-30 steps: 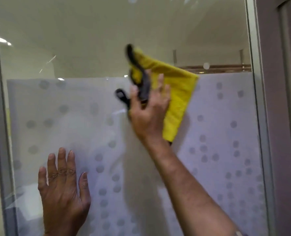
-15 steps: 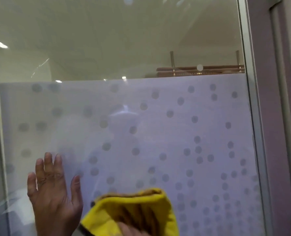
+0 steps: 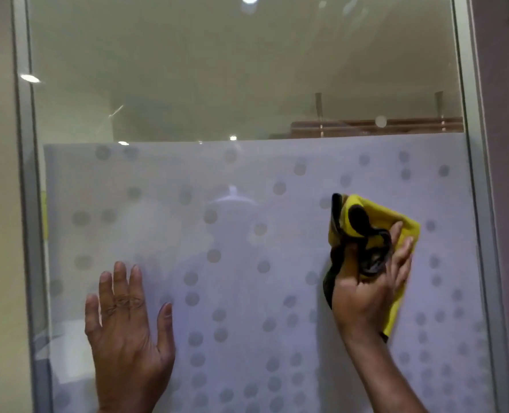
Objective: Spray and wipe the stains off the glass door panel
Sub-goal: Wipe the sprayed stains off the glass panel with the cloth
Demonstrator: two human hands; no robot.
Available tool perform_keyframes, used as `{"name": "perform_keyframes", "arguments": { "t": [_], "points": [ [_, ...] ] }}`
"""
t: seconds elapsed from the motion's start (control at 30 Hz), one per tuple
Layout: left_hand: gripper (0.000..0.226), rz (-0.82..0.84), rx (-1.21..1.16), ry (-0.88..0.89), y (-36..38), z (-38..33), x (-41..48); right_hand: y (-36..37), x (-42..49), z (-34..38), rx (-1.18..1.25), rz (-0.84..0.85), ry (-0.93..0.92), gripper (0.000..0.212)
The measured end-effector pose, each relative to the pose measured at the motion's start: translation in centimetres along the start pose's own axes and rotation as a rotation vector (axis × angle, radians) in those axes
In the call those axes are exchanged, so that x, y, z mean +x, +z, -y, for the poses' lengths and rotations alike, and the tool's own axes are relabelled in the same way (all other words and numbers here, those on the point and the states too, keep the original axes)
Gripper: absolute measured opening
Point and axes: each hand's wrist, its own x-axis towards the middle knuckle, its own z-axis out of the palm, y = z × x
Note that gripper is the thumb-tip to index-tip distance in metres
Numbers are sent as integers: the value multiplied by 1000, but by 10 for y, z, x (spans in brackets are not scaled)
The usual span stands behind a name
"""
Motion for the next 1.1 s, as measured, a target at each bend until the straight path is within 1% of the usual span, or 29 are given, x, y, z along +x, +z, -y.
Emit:
{"name": "perform_keyframes", "arguments": {
  "t": [0.03,0.07,0.13,0.2,0.33,0.4,0.47,0.53,0.63,0.7,0.8,0.93,1.0,1.03,1.1],
  "points": [
    [70,1,4,5,0,0,0,9,11,12,22,-26,29,71],
    [70,3,2,12,0,0,-1,21,27,27,43,-15,13,75],
    [69,6,6,17,1,1,0,40,39,55,55,46,-101,73],
    [69,4,6,11,1,1,-1,54,30,84,46,124,-267,68],
    [65,-9,31,12,4,3,-1,65,-16,124,0,385,-526,63],
    [64,7,35,17,3,4,-1,57,-51,123,-41,526,-600,68],
    [63,40,3,14,0,4,-2,44,-83,112,-88,601,-654,71],
    [65,86,-41,4,-5,2,-1,35,-107,100,-158,636,-657,73],
    [65,122,-35,18,-9,1,-1,34,-115,97,-248,658,-617,86],
    [68,141,-39,37,-12,1,-1,32,-113,102,-255,671,-606,82],
    [90,171,-57,52,-16,0,-1,25,-108,100,-234,713,-637,83],
    [104,191,-26,71,-16,2,0,20,-102,95,-220,776,-677,82],
    [106,191,-15,83,-16,3,-1,17,-98,95,-150,827,-655,81],
    [104,182,-25,78,-16,2,-1,15,-95,95,-78,852,-615,79],
    [94,152,-59,57,-16,0,-1,12,-94,93,68,834,-498,71]
  ]
}}
